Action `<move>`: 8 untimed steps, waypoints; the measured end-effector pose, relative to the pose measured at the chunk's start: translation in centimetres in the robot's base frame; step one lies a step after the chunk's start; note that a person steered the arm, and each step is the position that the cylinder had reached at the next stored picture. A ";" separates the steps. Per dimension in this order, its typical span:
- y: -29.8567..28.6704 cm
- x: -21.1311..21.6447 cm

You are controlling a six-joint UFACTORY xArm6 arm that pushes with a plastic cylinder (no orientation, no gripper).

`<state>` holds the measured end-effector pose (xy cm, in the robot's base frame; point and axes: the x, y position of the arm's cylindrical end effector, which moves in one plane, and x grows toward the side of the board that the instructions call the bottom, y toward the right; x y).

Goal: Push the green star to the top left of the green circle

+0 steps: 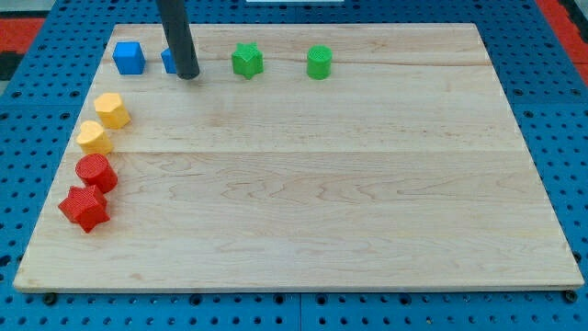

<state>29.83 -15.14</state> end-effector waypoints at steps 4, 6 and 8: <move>8.0 1.3; 7.5 -2.4; 2.9 -5.0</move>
<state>24.87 -12.22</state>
